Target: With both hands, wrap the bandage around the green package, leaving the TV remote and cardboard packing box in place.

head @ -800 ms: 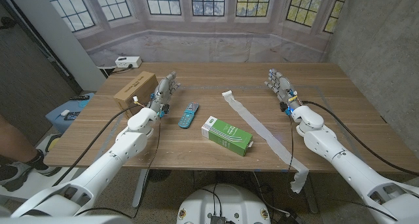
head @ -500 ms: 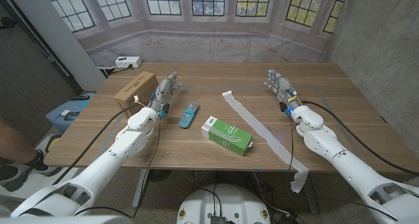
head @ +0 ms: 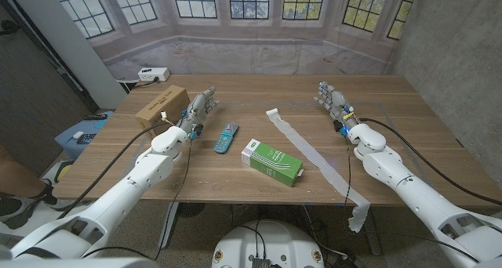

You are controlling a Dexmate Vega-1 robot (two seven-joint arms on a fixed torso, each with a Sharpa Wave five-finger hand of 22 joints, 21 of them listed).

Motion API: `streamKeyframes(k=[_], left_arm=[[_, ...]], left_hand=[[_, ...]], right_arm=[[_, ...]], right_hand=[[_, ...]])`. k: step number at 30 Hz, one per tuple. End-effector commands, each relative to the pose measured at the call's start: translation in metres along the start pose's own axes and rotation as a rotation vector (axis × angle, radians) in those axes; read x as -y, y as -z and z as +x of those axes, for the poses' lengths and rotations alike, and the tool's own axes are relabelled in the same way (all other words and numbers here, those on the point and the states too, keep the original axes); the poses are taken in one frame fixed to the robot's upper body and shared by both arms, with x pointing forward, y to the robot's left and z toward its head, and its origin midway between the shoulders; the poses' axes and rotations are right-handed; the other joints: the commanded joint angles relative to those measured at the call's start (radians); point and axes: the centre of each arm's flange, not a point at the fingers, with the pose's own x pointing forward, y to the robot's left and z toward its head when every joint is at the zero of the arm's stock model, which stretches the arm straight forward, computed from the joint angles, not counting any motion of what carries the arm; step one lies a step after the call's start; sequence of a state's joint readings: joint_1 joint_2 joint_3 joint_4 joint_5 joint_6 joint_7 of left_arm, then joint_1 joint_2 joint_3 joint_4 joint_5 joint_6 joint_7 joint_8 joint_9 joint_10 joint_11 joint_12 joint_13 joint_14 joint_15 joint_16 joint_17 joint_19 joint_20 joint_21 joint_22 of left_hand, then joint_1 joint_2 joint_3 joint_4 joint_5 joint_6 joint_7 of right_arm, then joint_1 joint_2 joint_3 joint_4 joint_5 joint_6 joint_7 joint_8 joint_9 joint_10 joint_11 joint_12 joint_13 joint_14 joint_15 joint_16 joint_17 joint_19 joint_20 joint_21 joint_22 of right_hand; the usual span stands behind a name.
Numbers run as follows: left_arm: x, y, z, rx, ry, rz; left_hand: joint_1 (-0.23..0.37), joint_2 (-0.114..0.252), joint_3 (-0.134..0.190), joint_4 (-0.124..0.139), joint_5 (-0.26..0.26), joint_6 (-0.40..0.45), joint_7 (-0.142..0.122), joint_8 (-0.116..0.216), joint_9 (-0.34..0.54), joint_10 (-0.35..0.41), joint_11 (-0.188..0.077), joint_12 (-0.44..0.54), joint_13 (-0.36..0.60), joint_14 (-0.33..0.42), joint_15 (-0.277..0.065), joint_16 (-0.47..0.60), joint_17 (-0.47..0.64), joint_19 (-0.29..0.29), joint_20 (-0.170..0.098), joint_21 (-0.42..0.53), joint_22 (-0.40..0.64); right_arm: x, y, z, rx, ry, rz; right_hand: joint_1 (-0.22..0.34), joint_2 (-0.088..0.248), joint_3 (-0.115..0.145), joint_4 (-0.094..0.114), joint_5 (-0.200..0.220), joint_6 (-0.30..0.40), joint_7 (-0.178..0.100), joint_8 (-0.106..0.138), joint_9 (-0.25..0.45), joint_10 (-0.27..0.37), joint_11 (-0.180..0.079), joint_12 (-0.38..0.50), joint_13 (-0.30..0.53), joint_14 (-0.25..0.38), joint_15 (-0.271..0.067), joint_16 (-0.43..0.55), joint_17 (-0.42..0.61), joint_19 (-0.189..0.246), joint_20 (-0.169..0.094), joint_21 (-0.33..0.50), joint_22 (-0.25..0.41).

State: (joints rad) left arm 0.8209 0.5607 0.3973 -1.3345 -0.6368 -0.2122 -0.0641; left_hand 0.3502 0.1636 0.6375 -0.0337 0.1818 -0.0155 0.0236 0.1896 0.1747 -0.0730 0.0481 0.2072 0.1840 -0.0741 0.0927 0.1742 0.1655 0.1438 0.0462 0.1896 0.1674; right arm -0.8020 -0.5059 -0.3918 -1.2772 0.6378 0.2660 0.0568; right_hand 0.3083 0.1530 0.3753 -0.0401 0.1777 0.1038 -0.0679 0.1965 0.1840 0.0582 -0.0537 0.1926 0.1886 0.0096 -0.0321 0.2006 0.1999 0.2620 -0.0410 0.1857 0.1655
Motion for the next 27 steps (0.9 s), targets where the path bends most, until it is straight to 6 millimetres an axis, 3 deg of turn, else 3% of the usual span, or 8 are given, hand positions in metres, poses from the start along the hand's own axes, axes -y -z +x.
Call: streamKeyframes(k=[1,6,10,12,27], left_arm=[[0.006,-0.005,0.004,-0.034,0.074,0.049],[0.010,-0.011,0.007,-0.034,0.089,0.083],[0.014,-0.015,0.005,-0.018,0.068,0.122],[0.016,-0.017,0.004,-0.014,0.065,0.133],[0.033,-0.028,-0.006,-0.047,0.128,0.228]], left_hand=[[0.016,-0.002,0.004,-0.015,0.007,0.013,0.009,0.004,0.003,0.002,-0.002,0.004,0.003,0.012,-0.002,0.007,0.001,0.012,0.001,0.006,0.003],[0.038,-0.002,0.011,-0.040,0.012,0.027,0.013,0.007,0.003,0.022,-0.004,0.010,0.004,0.026,-0.004,0.009,0.002,0.020,0.002,0.007,0.003],[0.103,-0.018,0.017,-0.116,0.022,0.096,-0.007,0.017,0.003,0.094,-0.030,0.027,0.005,0.088,-0.031,0.016,0.002,0.065,-0.001,0.016,0.005],[0.124,-0.024,0.014,-0.132,0.024,0.120,-0.005,0.019,0.004,0.122,-0.036,0.033,0.005,0.117,-0.036,0.019,0.003,0.080,0.007,0.018,0.006],[0.194,-0.051,0.002,-0.150,0.030,0.179,-0.004,0.021,0.005,0.199,-0.064,0.044,0.008,0.215,-0.055,0.029,0.005,0.139,0.010,0.029,0.009]], right_arm=[[-0.002,-0.002,0.013,0.011,-0.019,-0.010],[-0.002,-0.004,0.016,0.017,-0.024,-0.013],[-0.001,-0.005,0.017,0.021,-0.024,-0.015],[0.000,-0.006,0.018,0.023,-0.026,-0.017],[0.000,-0.007,0.017,0.032,-0.024,-0.019]], right_hand=[[0.013,0.003,0.001,-0.005,0.004,0.010,-0.002,0.005,0.004,0.001,0.003,0.003,0.003,0.002,-0.032,0.008,0.002,0.009,-0.044,0.005,0.002],[0.014,0.003,0.001,-0.007,0.004,0.011,-0.001,0.004,0.005,0.001,0.004,0.003,0.003,0.001,-0.032,0.008,0.002,0.009,-0.045,0.005,0.002],[0.015,0.002,0.002,-0.009,0.004,0.012,0.000,0.004,0.005,0.001,0.007,0.003,0.003,0.002,-0.031,0.008,0.002,0.010,-0.043,0.005,0.002],[0.016,0.002,0.002,-0.011,0.004,0.012,0.001,0.004,0.005,0.001,0.009,0.003,0.003,0.002,-0.030,0.008,0.001,0.010,-0.043,0.005,0.002],[0.019,0.003,0.002,-0.017,0.003,0.014,0.003,0.003,0.005,0.002,0.013,0.003,0.003,0.004,-0.027,0.009,0.001,0.013,-0.042,0.005,0.002]])
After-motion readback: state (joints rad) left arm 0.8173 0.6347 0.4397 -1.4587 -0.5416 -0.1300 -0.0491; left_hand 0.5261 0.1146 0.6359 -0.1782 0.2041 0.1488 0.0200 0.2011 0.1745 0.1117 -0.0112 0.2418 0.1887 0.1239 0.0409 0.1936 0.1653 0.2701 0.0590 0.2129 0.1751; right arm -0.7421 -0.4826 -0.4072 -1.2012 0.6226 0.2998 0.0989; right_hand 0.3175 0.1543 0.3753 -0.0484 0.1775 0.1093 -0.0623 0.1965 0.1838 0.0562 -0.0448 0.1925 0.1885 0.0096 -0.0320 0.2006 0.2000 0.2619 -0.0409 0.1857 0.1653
